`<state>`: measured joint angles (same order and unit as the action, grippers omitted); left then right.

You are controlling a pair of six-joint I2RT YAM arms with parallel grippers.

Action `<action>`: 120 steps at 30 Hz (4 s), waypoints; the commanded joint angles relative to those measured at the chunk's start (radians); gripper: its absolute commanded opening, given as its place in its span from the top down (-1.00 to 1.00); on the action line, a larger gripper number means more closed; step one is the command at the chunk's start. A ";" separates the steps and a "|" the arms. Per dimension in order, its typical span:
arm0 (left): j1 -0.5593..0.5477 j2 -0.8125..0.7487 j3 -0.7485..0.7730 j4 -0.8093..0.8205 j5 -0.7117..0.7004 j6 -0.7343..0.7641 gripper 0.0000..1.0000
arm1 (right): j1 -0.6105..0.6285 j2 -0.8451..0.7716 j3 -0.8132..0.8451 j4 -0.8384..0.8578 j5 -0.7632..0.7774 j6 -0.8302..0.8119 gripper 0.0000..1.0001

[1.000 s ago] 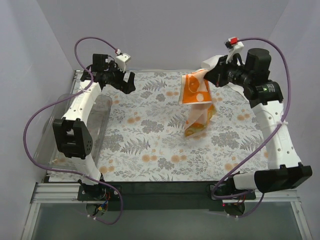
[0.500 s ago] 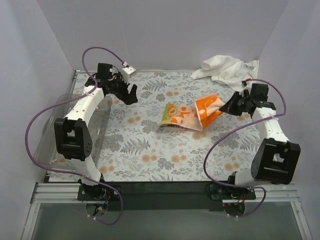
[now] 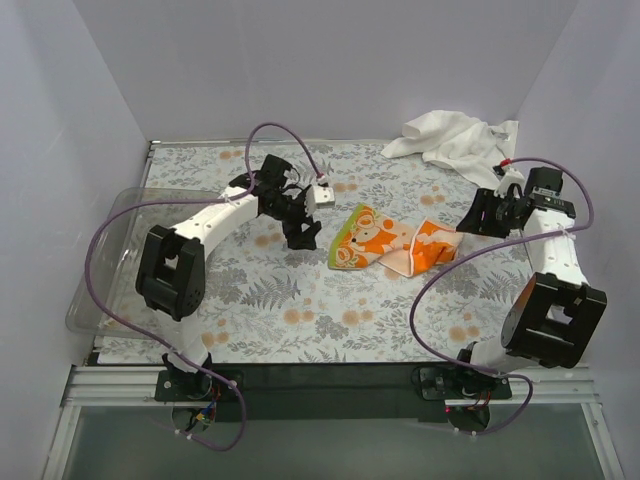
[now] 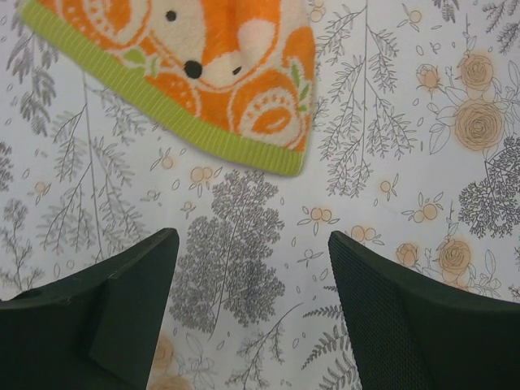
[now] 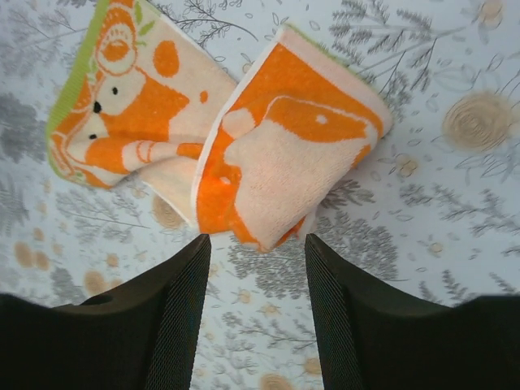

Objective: Roll the towels
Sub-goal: Move the towel to the center of the board, then flatten the towel

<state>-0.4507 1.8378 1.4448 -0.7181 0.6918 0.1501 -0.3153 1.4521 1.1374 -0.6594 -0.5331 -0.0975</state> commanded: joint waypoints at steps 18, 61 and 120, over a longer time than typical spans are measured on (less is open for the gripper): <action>-0.169 0.115 -0.076 0.164 -0.037 0.143 -0.33 | 0.344 0.370 0.228 0.170 0.347 -0.215 -0.10; -0.025 -0.035 0.108 -0.027 -0.117 0.041 1.00 | 0.058 0.047 0.368 0.050 -0.004 -0.103 0.97; 0.040 0.029 -0.139 -0.147 -0.146 0.054 0.55 | 0.269 0.181 -0.134 -0.144 0.381 -0.427 0.58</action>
<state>-0.4168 1.9244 1.3308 -0.8925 0.5682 0.1837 -0.0486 1.5944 1.0157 -0.8124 -0.2104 -0.5018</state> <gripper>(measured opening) 0.230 0.214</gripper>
